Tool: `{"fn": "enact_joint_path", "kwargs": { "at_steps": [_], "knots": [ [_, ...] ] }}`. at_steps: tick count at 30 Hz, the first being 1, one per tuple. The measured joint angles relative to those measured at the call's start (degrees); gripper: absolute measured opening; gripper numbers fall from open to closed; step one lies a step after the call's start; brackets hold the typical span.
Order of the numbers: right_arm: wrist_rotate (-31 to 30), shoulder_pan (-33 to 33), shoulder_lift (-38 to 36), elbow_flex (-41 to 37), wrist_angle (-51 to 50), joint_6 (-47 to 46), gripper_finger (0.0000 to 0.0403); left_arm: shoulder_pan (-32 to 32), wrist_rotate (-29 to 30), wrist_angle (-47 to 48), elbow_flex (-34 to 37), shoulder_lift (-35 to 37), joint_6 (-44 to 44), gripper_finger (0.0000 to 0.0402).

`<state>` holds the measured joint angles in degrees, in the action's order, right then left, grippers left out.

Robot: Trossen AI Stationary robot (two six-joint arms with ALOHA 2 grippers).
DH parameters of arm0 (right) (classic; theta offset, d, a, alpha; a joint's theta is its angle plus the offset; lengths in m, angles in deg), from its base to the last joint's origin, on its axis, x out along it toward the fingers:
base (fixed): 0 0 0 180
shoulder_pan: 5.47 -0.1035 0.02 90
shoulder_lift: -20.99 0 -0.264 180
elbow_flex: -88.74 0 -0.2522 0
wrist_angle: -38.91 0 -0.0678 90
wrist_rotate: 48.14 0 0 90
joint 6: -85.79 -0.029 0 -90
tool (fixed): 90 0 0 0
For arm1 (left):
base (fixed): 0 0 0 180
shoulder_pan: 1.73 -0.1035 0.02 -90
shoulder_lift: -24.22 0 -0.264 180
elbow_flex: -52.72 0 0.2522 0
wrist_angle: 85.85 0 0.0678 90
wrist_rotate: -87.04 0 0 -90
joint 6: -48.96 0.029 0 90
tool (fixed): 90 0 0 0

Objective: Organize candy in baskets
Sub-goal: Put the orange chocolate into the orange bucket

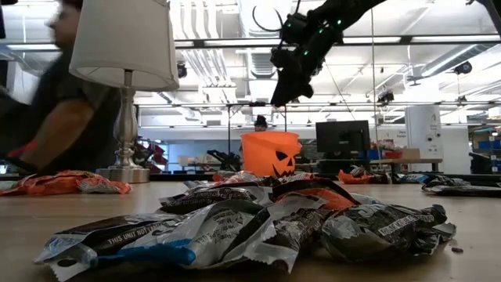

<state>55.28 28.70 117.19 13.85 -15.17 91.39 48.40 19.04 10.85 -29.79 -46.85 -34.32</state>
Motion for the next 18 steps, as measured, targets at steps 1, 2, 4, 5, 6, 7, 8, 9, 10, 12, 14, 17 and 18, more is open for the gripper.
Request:
{"fn": "enact_joint_path", "kwargs": {
  "at_steps": [1,2,4,5,6,7,8,9,10,12,14,17,18],
  "knots": [
    [0.0,0.0,-1.1,0.0,-1.0,0.3,0.0123,0.0,0.0,-0.1,0.0,0.0,-0.1,0.0168],
    [0.0,0.0,-2.3,0.0,-2.0,0.7,0.0126,0.0,0.0,-0.2,0.0,0.0,-0.2,0.0169],
    [-0.9,0.1,-5.0,0.0,-4.8,1.0,0.0132,0.0,0.0,-0.3,0.0,0.0,-0.2,0.0167],
    [-1.8,0.1,-6.2,0.0,-6.0,1.0,0.0133,0.0,0.1,-0.3,0.0,0.0,-0.2,0.0166],
    [-2.7,0.1,-7.4,0.0,-7.2,1.0,0.0135,0.0,0.3,-0.3,0.0,0.0,-0.2,0.0163],
    [-3.4,0.1,-8.7,0.0,-8.4,1.0,0.0135,0.0,1.1,-0.2,0.0,0.0,-0.2,0.0161],
    [-4.2,0.1,-9.9,0.0,-9.7,0.9,0.0136,0.0,2.0,-0.2,0.0,0.0,-0.2,0.0158],
    [-4.9,0.1,-11.0,0.0,-10.5,0.9,0.0136,0.0,3.0,-0.2,0.0,0.0,-0.2,0.0156],
    [-5.2,0.2,-12.0,0.0,-11.4,0.9,0.0136,0.0,4.2,-0.2,0.0,0.0,-0.2,0.0154],
    [-6.0,0.5,-13.7,0.0,-13.5,0.9,0.0137,0.0,5.9,-0.2,0.0,0.0,0.0,0.0149],
    [-6.1,0.9,-14.9,0.0,-15.7,0.4,0.0137,0.0,7.0,-0.2,0.0,0.0,0.2,0.0146],
    [-6.6,1.8,-15.6,0.0,-19.7,-0.9,0.0137,-0.1,7.6,-0.2,0.0,0.0,0.2,0.0142],
    [-7.2,2.0,-15.7,0.0,-21.1,-1.1,0.0137,-0.1,7.6,-0.2,0.0,0.0,0.2,0.0142]
  ]
}}
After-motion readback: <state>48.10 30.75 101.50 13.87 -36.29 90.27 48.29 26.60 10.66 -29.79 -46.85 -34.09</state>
